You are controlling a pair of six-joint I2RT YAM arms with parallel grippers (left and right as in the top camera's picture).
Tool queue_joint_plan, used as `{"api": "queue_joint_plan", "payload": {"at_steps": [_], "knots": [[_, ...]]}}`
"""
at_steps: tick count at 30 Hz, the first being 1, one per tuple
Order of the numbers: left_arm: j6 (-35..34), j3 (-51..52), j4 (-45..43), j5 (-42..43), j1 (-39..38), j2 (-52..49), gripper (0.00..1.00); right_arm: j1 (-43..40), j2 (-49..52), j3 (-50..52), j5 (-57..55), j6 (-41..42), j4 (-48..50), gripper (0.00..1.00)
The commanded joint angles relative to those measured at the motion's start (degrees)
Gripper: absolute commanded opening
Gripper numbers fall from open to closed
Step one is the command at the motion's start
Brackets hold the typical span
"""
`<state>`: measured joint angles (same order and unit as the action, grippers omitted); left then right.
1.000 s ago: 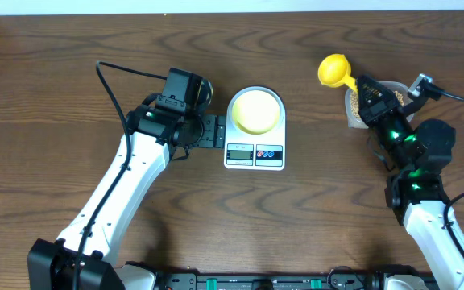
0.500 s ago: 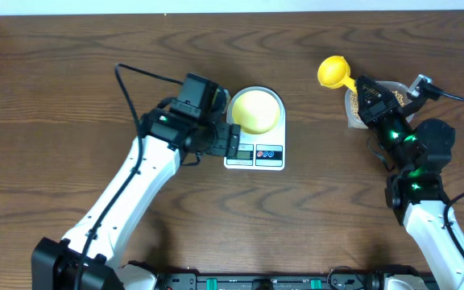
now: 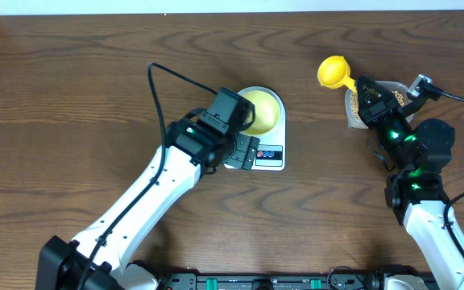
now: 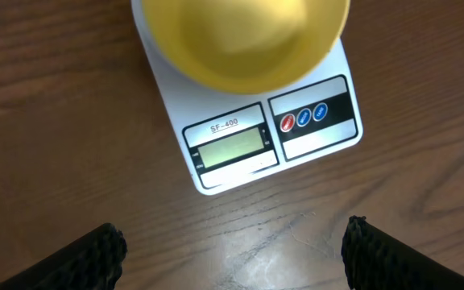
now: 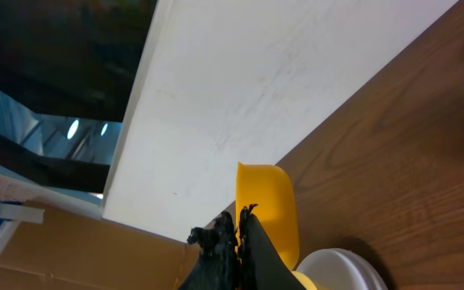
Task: Scoop item into bowl and weigh 50g on scale
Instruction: 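Move the left gripper over the yellow bowl on the scale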
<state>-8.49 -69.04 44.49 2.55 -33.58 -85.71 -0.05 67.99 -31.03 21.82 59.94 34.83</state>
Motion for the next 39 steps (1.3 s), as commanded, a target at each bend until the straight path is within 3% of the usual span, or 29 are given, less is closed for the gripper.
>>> {"api": "queue_joint_plan", "payload": {"at_steps": [1,17,39], "knots": [[0.98,0.37,-0.7,-5.18,-1.68,-0.55,0.88,-0.28,0.13,-0.81,-0.26,0.44,0.09,0.01],[0.98,0.48,-4.11,-12.74,-4.79,-10.21,0.88,-0.28,0.13,-0.81,0.2,0.46,0.13,0.01],[0.96,0.48,-7.69,-13.57,-7.61,-10.43,0.88,-0.28,0.13,-0.81,0.17,0.44,0.11,0.01]]}}
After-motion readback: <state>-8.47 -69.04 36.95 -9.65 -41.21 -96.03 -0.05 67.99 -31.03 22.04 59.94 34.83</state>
